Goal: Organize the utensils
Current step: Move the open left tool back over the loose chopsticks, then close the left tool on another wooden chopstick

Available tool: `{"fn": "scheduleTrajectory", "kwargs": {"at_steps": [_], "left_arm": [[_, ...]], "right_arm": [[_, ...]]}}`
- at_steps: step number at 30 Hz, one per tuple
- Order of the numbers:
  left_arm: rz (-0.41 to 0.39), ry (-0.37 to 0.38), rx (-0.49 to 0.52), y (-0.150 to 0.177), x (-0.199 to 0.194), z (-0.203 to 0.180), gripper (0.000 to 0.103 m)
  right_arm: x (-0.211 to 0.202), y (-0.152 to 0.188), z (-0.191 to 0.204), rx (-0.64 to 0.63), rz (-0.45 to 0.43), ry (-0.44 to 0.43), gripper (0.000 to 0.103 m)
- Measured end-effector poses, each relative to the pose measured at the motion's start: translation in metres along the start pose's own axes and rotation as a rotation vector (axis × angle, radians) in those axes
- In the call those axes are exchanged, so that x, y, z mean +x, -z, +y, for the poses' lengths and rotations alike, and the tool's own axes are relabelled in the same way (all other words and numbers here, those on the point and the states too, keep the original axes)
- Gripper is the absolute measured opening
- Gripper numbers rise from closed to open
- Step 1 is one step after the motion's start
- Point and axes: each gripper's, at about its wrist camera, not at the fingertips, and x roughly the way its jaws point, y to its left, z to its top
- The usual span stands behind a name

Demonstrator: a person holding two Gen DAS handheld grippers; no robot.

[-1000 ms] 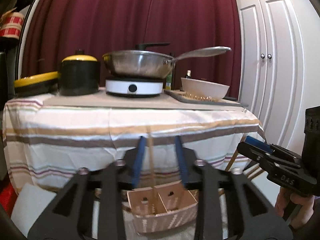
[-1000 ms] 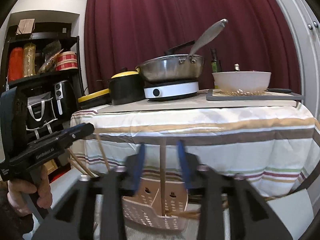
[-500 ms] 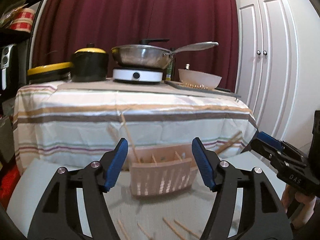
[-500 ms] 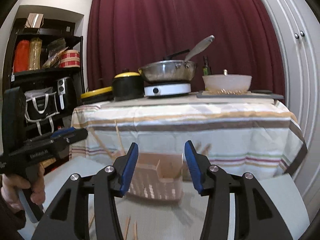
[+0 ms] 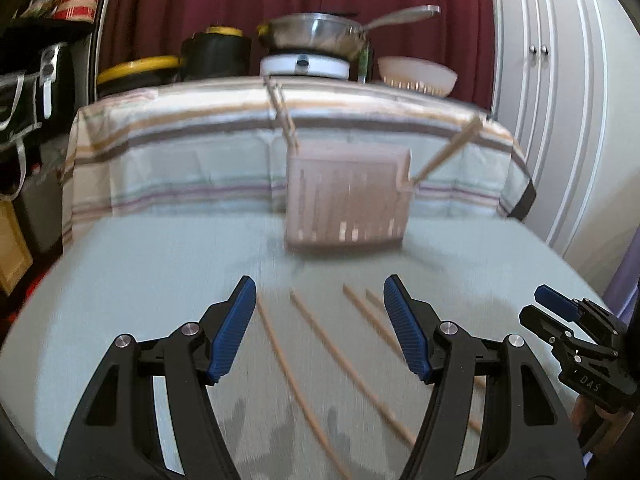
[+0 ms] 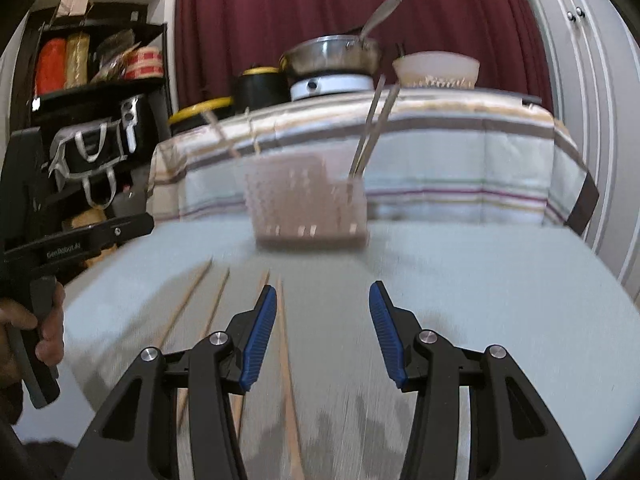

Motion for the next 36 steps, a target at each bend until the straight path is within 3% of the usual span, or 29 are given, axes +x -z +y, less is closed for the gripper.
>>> {"fn": "scheduleTrajectory", "kwargs": {"at_steps": [6, 13, 21, 23, 30, 36], "left_arm": [[0.074, -0.018, -0.035, 0.044, -0.001, 0.004, 0.064], [0.141, -0.016, -0.056, 0.076, 0.001, 0.003, 0.063], [0.174, -0.009, -0.061, 0.086, 0.004, -0.002, 0.062], [0.186, -0.007, -0.062, 0.089, 0.005, -0.004, 0.056], [0.205, -0.009, -0.066, 0.093, 0.008, -0.004, 0.053], [0.205, -0.043, -0.083, 0.093, 0.006, 0.003, 0.033]], "right_arm": [[-0.005, 0.035, 0.004, -0.009, 0.055, -0.023, 0.046], [-0.004, 0.057, 0.008, -0.020, 0.114, -0.052, 0.036], [0.001, 0.066, 0.005, -0.015, 0.155, -0.044, 0.014], [0.001, 0.066, 0.004, -0.009, 0.154, -0.038, 0.010], [0.001, 0.066, 0.003, -0.002, 0.150, -0.021, 0.007], [0.001, 0.065, 0.002, 0.004, 0.147, -0.014, 0.007]]}}
